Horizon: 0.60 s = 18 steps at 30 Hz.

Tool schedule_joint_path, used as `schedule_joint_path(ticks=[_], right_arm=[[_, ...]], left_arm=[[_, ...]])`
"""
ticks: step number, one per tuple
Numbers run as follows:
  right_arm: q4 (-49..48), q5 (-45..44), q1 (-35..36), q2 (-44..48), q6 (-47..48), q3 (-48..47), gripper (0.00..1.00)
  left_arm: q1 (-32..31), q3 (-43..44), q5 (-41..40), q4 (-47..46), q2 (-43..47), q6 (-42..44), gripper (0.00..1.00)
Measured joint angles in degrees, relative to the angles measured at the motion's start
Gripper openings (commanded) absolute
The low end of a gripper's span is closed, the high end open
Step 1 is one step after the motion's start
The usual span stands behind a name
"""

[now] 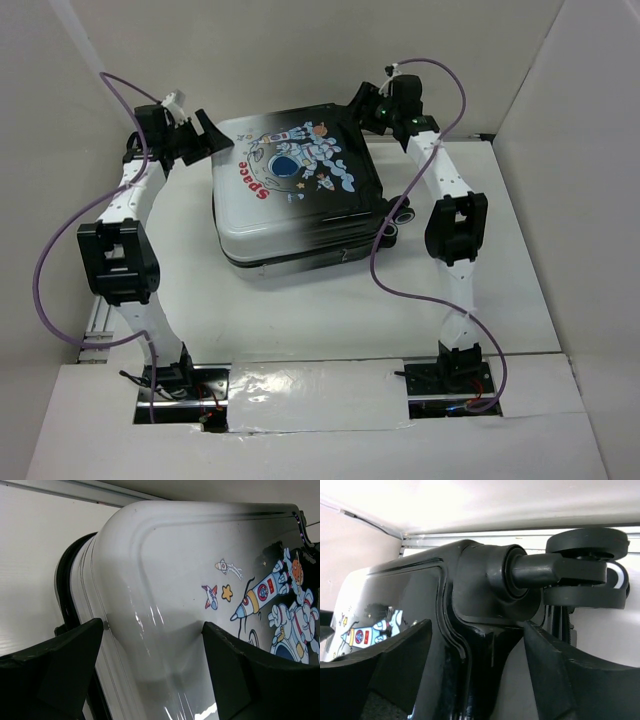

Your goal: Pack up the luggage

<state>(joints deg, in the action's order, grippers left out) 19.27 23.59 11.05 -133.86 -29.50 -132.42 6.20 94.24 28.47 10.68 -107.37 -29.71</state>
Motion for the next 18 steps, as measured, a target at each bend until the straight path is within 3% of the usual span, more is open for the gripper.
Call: schedule_joint_path(ticks=[9,18], right_arm=[[-0.2,2.3,-0.4,-2.3,2.7,-3.1,0.64],[-0.2,2.6,-0.4,-2.3,4.5,-3.2,0.63]], left_arm=[[-0.1,1.8,0.4,0.7,-0.8,1.5,0.91],[-0.6,2.8,-0.1,1.3,-0.1,2.4,0.9]])
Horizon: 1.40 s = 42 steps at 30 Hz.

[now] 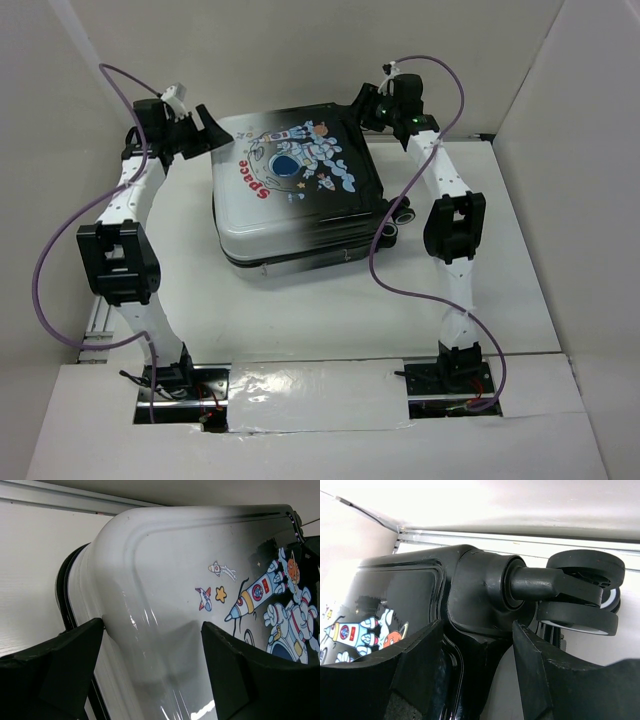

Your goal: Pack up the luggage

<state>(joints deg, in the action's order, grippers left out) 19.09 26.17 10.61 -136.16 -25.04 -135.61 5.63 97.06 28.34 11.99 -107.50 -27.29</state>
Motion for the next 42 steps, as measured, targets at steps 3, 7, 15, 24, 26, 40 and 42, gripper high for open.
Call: schedule_joint_path(ticks=[3,7,15,24,26,40,42], right_arm=[[0.0,0.2,0.0,0.0,0.5,0.0,0.63],[0.0,0.2,0.4,0.3,0.9,0.0,0.63],[0.4,-1.0,1.0,3.2,2.0,0.2,0.65],[0.4,-2.5,1.3,4.8,2.4,0.3,0.66],[-0.2,-1.1,1.4,4.8,1.7,0.3,0.66],[-1.8,6.0,7.2,4.4,-0.5,-2.0,0.7],[-1.7,5.7,5.4,4.5,-0.6,-2.9,0.71]], left_arm=[[-0.1,0.2,-0.4,0.2,0.8,0.2,0.9],[-0.1,0.2,-1.0,0.5,2.3,0.3,0.9],[-0.2,0.2,-1.5,1.0,6.2,0.2,0.9],[-0.5,0.2,-1.4,0.8,5.5,0.1,0.9],[-0.8,0.2,-0.7,0.4,4.6,-0.1,0.9],[-4.9,3.2,4.7,-2.6,-0.4,-1.2,0.91],[-4.6,3.0,4.3,-2.3,-0.4,-0.9,0.93]])
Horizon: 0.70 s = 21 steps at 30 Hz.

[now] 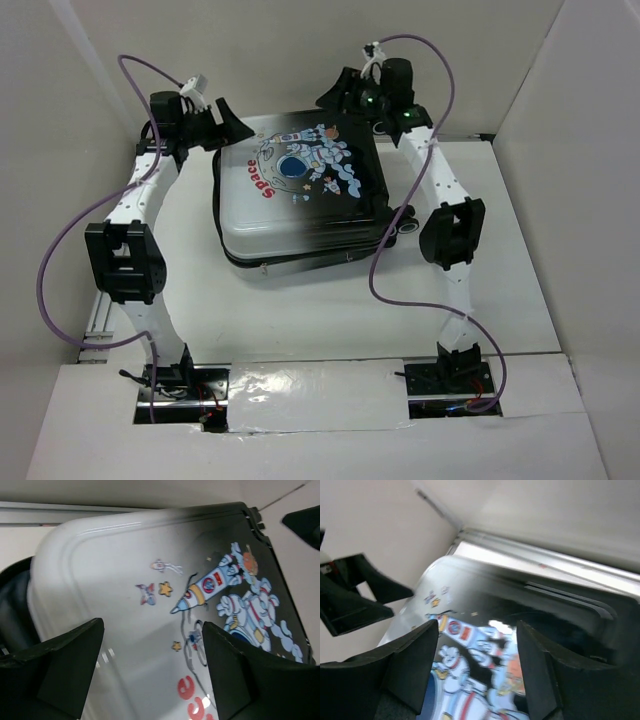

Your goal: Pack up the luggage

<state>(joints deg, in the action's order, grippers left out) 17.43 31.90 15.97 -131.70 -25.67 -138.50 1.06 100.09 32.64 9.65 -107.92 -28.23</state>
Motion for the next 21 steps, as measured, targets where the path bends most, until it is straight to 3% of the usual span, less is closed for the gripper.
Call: schedule_joint_path(ticks=[5,12,21], right_arm=[[1.7,-3.5,-6.7,1.3,-0.2,1.1,0.8],[4.0,-7.8,-16.4,8.1,-0.3,13.2,0.89],[3.3,-7.0,-16.9,8.9,-1.9,24.5,0.92]], left_arm=[[3.1,-0.9,-3.4,1.9,1.3,1.3,0.95],[6.5,-4.5,-5.9,2.1,4.1,1.3,0.95],[6.0,-6.8,-3.8,1.9,3.1,1.0,0.94]])
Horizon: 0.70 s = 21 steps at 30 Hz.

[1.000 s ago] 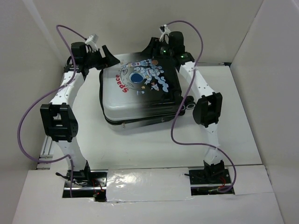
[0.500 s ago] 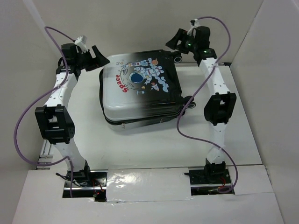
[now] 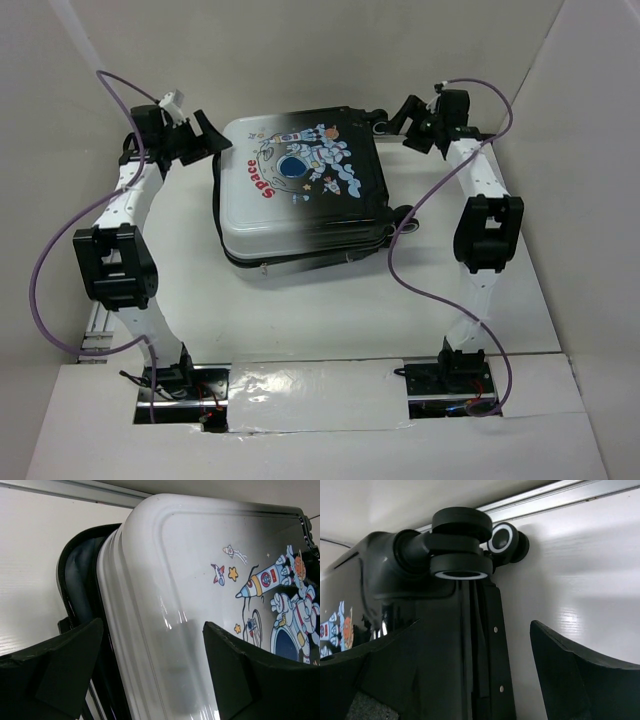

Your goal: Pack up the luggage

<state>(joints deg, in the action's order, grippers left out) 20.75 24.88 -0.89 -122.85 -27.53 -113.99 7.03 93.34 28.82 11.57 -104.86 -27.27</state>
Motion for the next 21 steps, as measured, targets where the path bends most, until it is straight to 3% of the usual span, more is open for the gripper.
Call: schedule_joint_path(ticks=[11,21], right_arm=[[-9.3,2.7,0.0,-6.1,-9.0,0.0,0.93],[-21.6,10.5,1.9,-16.5,-19.1,-4.8,0.92]], left_arm=[[0.0,-1.7,-2.3,0.0,-0.5,0.1,0.94],[0.4,-1.6,3.3,-5.1,-3.8,-1.7,0.93]])
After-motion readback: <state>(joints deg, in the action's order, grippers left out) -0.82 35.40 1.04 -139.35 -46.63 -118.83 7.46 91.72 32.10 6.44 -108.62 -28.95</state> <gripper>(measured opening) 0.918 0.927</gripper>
